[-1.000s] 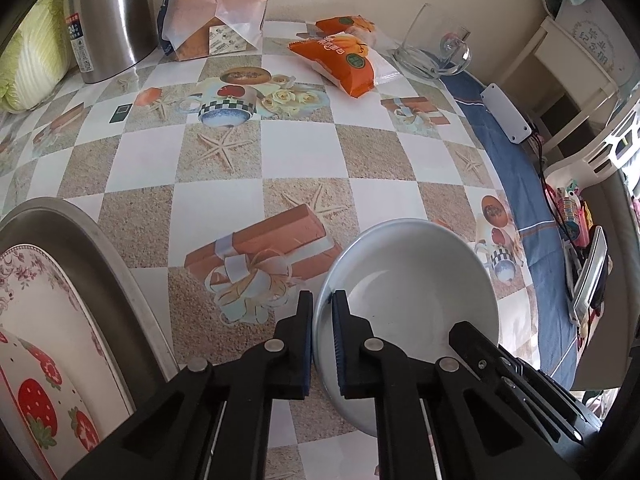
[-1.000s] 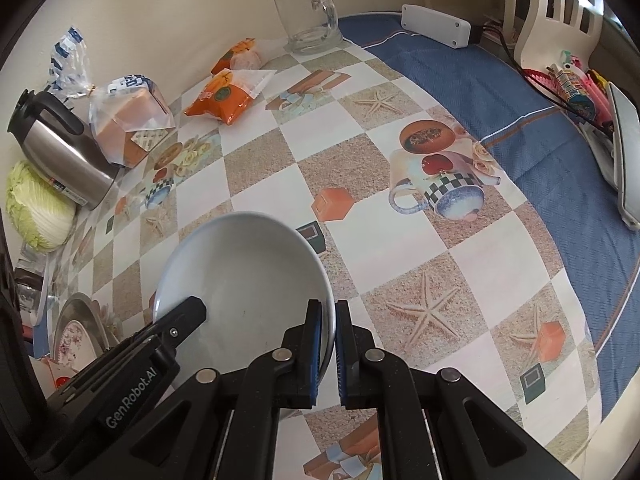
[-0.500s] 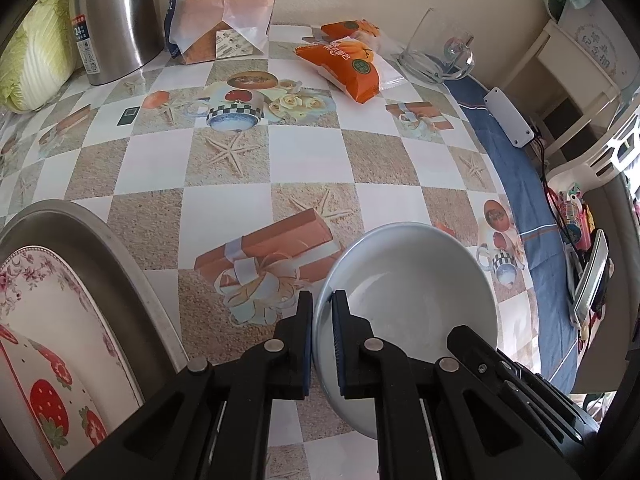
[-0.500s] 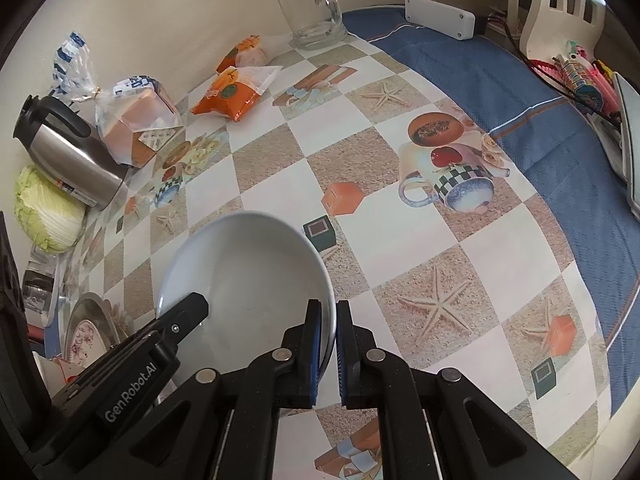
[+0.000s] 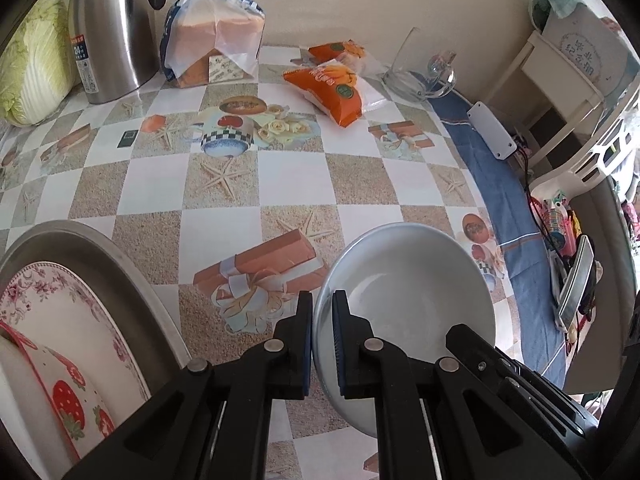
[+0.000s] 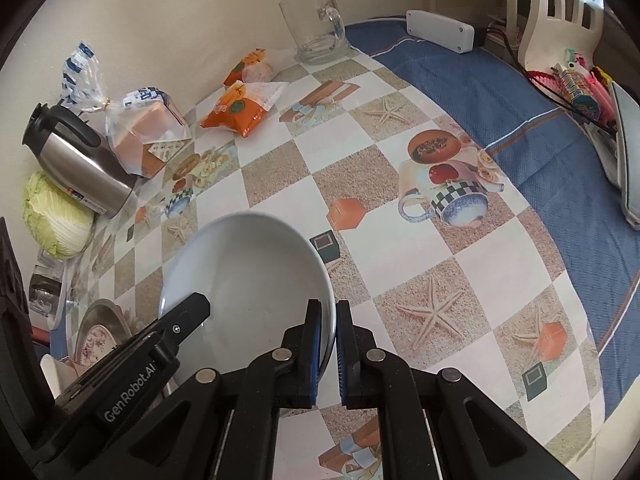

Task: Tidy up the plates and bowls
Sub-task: 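Lift the white round bowl with both grippers and carry it over the basin, then lower the white round bowl onto the stacked bowls with both grippers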

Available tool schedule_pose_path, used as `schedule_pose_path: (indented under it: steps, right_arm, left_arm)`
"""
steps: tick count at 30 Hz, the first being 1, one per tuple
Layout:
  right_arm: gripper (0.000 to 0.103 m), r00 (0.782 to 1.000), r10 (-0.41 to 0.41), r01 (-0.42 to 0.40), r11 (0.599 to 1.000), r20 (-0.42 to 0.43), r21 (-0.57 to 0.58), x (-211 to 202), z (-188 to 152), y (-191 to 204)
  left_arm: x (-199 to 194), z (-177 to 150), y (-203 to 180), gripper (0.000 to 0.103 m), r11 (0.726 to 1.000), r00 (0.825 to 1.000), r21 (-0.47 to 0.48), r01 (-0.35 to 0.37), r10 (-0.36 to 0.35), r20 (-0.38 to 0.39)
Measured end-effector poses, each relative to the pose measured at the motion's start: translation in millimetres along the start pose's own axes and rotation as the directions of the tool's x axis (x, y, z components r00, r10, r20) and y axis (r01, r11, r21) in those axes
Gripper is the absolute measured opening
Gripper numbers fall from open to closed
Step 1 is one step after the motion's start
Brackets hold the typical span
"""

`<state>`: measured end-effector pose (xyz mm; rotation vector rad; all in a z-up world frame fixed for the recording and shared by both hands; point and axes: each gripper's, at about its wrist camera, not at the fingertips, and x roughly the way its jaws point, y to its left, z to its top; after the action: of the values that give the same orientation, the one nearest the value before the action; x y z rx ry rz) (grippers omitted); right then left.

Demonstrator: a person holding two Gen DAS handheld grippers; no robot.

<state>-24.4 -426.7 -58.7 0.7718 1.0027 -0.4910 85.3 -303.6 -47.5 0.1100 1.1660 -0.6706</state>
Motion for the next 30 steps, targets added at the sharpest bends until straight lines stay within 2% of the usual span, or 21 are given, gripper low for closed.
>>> schedule_pose_path:
  steps: [4, 9, 20, 30]
  right_arm:
    - [0.008, 0.998, 0.012, -0.011, 1.0, 0.065, -0.017, -29, 6, 7]
    - [0.008, 0.993, 0.024, -0.018, 0.999, 0.119, -0.051, -55, 7, 24]
    - [0.008, 0.988, 0.092, -0.072, 0.985, 0.124, -0.158, -71, -11, 76]
    - [0.009, 0.977, 0.19, -0.161, 0.954, 0.096, -0.254, -78, -32, 135]
  left_arm:
    - [-30, 5, -7, 0.01, 1.0, 0.998, 0.017, 0.01, -0.011, 0.069]
    - [-57, 7, -4, 0.01, 1.0, 0.992, 0.015, -0.023, 0.021, 0.122]
    - [-104, -1, 48, 0.01, 0.993, 0.982, -0.11, -0.044, 0.064, 0.178]
    - [-144, -13, 110, 0.01, 0.968, 0.969, -0.245, -0.046, 0.103, 0.223]
